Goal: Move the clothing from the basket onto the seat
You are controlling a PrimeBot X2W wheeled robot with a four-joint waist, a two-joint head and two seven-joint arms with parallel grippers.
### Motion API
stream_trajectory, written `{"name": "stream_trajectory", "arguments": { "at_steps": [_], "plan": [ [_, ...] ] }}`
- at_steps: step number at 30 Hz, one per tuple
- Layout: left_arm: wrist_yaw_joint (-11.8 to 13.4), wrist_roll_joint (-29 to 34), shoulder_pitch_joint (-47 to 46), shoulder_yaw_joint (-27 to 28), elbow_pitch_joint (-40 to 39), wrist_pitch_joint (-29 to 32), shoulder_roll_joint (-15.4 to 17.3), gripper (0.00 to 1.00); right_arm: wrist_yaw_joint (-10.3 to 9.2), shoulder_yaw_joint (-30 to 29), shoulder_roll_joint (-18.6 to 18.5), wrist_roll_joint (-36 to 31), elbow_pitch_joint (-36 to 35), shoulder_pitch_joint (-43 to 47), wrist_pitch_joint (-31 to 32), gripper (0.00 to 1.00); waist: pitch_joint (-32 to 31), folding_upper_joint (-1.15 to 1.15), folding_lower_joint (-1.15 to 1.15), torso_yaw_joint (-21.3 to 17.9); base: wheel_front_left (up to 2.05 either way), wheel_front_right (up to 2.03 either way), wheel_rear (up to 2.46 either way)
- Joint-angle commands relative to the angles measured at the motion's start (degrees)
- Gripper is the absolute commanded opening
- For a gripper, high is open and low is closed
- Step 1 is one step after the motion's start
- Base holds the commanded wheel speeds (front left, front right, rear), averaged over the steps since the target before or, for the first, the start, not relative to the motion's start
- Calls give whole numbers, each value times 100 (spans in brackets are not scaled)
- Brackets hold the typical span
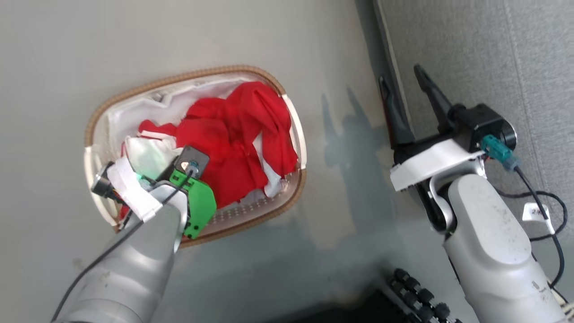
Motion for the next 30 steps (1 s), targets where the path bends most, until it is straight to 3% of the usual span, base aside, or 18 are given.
{"name": "stream_trajectory", "arguments": {
  "at_steps": [1,11,21,30],
  "plan": [
    [1,-74,129,-9,-62,-182,-45,0,-2,-28,-89,-47,31,138,-26,100,-649,0,0,337,0,0,0],
    [-145,-886,801,-57,-852,-870,-80,0,-3,-103,-308,-110,179,692,-26,100,-1721,0,0,789,0,0,0],
    [108,-1784,1283,-280,-1999,-996,-80,0,-3,-113,-366,-201,336,1290,-26,100,-2708,0,0,1015,0,0,0],
    [217,-1957,1756,9,-3338,-997,-75,0,-4,-49,-342,-178,494,1738,-26,100,-3437,0,0,1078,0,0,0]
  ]
}}
